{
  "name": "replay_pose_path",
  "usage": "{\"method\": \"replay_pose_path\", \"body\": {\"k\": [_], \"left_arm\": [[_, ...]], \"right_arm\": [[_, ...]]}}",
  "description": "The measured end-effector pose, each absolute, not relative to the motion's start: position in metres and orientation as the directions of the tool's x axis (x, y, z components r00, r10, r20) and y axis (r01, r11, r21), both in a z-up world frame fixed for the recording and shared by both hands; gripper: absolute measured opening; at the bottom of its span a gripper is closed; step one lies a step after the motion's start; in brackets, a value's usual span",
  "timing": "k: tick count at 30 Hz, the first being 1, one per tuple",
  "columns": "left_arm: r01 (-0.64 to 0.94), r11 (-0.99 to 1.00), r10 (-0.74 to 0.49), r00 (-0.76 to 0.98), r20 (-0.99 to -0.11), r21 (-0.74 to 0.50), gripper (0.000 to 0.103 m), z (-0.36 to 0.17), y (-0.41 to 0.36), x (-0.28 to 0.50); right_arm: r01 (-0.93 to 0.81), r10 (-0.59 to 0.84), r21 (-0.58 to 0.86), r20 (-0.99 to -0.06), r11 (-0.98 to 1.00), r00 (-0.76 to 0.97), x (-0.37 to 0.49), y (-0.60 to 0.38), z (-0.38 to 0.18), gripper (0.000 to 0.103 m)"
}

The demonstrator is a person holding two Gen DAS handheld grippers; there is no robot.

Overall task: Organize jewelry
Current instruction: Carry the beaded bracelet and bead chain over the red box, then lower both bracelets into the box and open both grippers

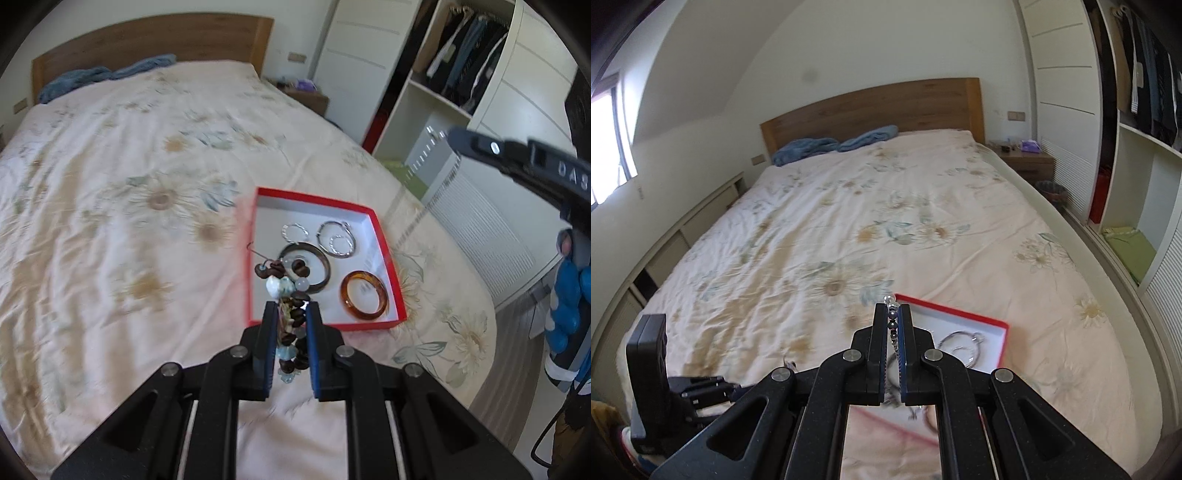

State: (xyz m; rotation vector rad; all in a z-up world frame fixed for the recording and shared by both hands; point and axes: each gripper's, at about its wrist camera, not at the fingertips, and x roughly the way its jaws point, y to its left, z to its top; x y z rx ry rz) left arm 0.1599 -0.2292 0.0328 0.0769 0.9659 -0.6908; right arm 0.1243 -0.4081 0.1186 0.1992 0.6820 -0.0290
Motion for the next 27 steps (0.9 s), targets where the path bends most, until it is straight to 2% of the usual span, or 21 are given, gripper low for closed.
{"method": "replay_pose_path", "body": {"k": [10,27], "left_arm": [[0.601,0.757,-0.485,0.254,-0.837,-0.257,0.014,-0.029,-0.314,0.189],[0.583,0.772,-0.422,0.175,-0.89,-0.252,0.014,-0.079,-0.34,0.195]], "right_arm": [[0.15,0.016,0.194,-0.66,0.969,0.751,0.175,-0.456,0.061,0.005],[0.181,0.106,0.245,-0.822,0.952,0.56,0.147,-0.463,-0.065,0.005]]}}
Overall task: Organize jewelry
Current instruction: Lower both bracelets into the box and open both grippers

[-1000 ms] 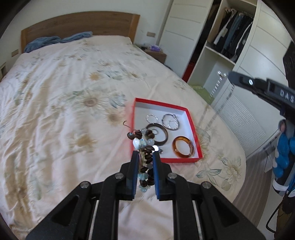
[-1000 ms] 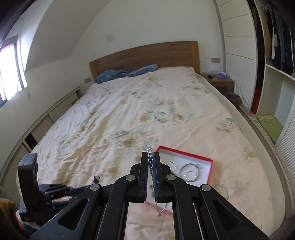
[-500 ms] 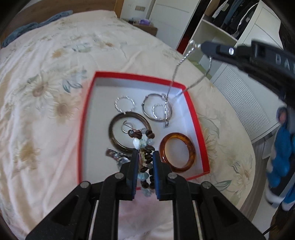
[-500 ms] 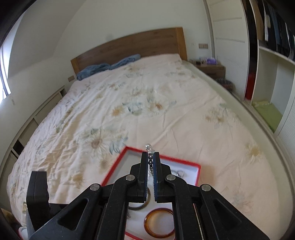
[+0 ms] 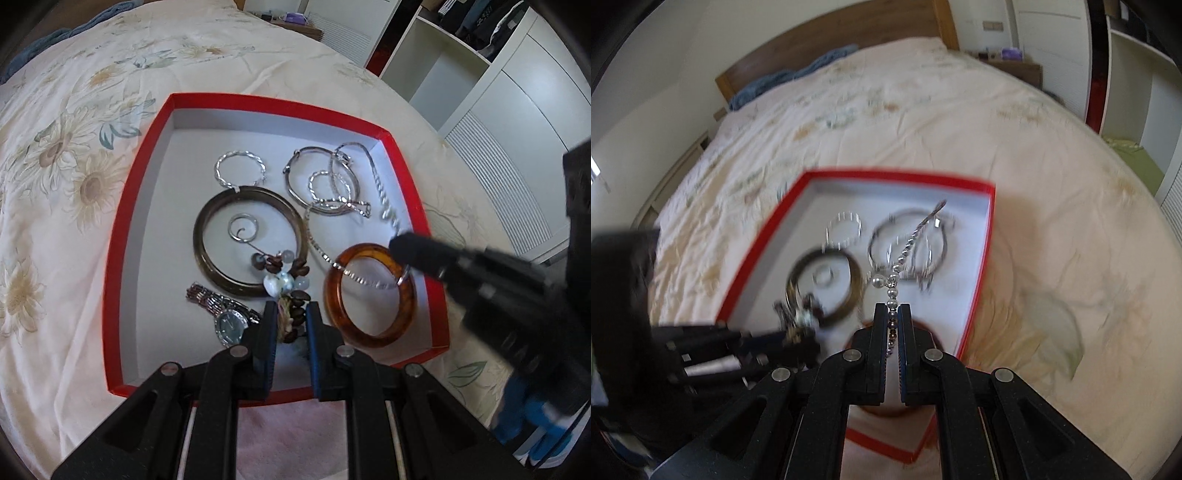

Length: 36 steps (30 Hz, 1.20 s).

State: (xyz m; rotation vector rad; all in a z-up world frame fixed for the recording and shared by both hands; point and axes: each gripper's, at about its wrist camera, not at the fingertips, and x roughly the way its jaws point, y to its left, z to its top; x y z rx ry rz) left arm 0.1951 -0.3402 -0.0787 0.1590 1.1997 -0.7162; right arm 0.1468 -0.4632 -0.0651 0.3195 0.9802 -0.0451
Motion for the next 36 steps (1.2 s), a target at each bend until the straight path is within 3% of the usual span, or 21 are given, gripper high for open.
{"method": "replay_pose_path", "body": {"k": [10,14,32,36], "left_arm": [[0.59,0.777,-0.402,0.198,-0.894,-0.218,0.016,-0.086,-0.337,0.193],[0.597,0.772,-0.412,0.206,-0.887,-0.22,0.035,-0.084,-0.337,0.191],[0.547,0.795,-0.474,0.291,-0.831,-0.262,0.037,-0.031,-0.289,0.166],[0.52,0.814,-0.479,0.349,-0.805,-0.259,0.037,-0.012,-0.263,0.154]], "right_arm": [[0.191,0.098,0.222,-0.858,0.956,0.505,0.13,-0.457,-0.088,0.007],[0.189,0.091,0.214,-0.857,0.958,0.508,0.125,-0.455,-0.082,0.011],[0.2,0.059,0.204,-0.827,0.958,0.559,0.085,-0.438,-0.036,0.021],[0.194,0.055,0.202,-0.815,0.96,0.576,0.07,-0.421,-0.021,0.029]]}}
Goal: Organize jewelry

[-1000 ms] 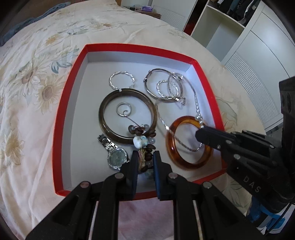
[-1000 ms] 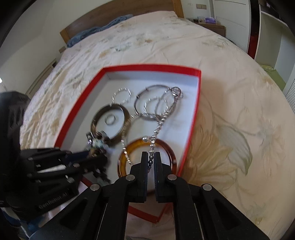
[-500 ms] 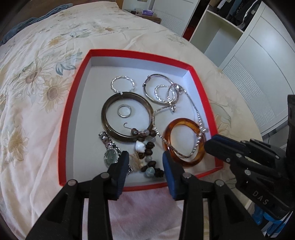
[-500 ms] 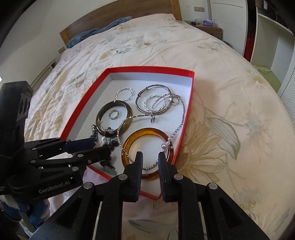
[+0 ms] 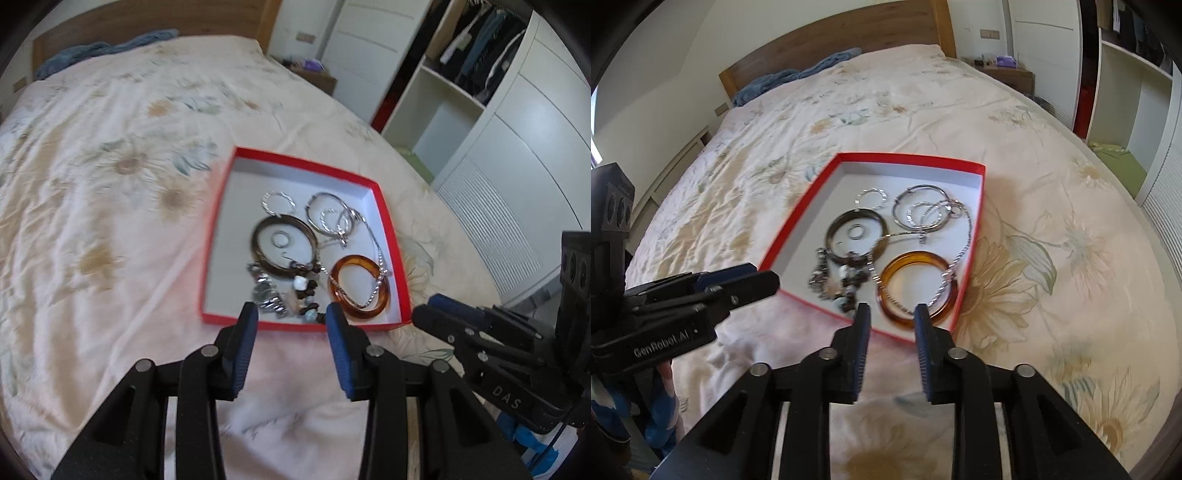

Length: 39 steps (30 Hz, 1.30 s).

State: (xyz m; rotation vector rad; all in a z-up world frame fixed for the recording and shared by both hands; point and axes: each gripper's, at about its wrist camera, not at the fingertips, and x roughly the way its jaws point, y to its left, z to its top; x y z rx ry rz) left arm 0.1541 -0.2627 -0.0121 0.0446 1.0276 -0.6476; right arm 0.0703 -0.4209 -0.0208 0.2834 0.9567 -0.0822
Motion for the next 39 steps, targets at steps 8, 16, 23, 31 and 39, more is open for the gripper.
{"method": "replay_pose_path", "body": {"k": [8,16,23,31,39], "left_arm": [[0.46,0.862,-0.426,0.435,-0.793,-0.211,0.042,0.019,-0.201,0.119],[0.406,0.905,-0.353,0.547,-0.759,-0.127,0.043,0.044,-0.132,0.078],[0.314,0.946,-0.271,0.632,-0.726,-0.08,0.043,0.058,-0.073,0.047],[0.235,0.971,-0.198,0.717,-0.669,-0.037,0.044,0.073,-0.031,0.012],[0.211,0.977,-0.18,0.745,-0.643,-0.029,0.048,0.077,-0.013,-0.013]], "right_arm": [[0.158,0.056,0.191,-0.789,0.969,0.612,0.037,-0.369,0.009,0.042],[0.109,0.049,0.157,-0.759,0.982,0.649,0.006,-0.313,0.037,0.055],[0.086,0.024,0.115,-0.723,0.99,0.691,-0.015,-0.269,0.058,0.071],[0.052,0.009,0.067,-0.696,0.996,0.718,-0.035,-0.233,0.073,0.075],[0.023,0.018,0.052,-0.683,0.998,0.73,-0.058,-0.212,0.079,0.083]]}}
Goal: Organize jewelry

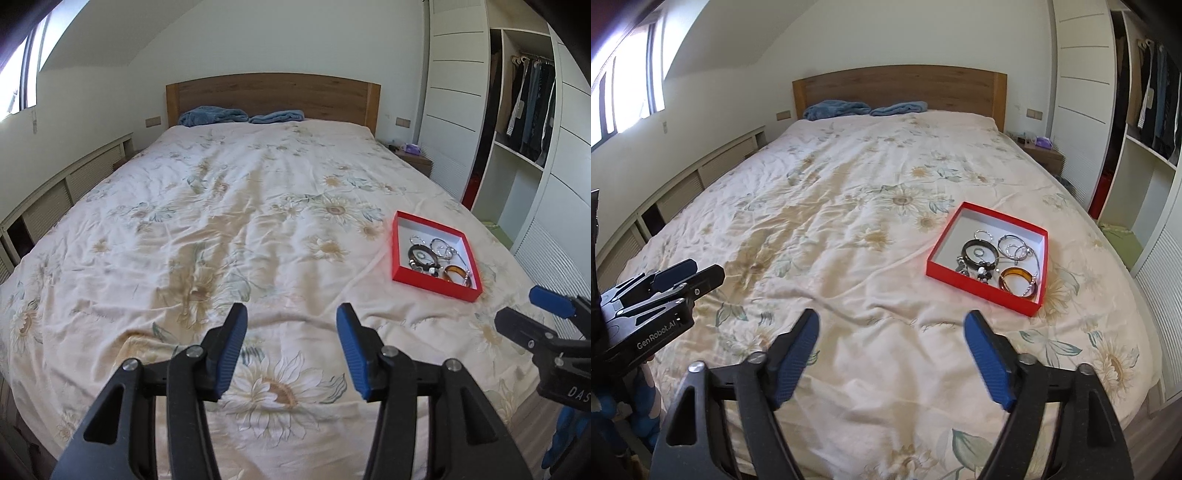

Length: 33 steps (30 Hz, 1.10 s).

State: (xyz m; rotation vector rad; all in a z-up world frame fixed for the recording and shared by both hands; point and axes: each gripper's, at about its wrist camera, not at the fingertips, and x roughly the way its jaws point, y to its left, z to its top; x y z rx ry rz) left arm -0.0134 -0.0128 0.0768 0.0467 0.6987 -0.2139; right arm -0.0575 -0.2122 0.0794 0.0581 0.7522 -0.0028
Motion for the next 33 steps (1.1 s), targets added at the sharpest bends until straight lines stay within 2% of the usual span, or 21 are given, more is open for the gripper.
{"method": "replay_pose_path", "body": {"k": [20,33], "left_arm": [[0.181,0.983,-0.151,0.803,-0.576,-0.005,0.049,0.1,0.007,-0.063],[0.144,0.989,-0.123,0.805,-0.581,-0.009,0.049,0.102,0.017,-0.079]], "right_arm": [[0.033,0.017,0.065,-0.637,0.997,0.77,-0.095,-0.194,0.093,0.086],[-0.002,0.022,0.034,-0.606,0.999,0.795,-0.113,-0.177,0.1,0.089]]}}
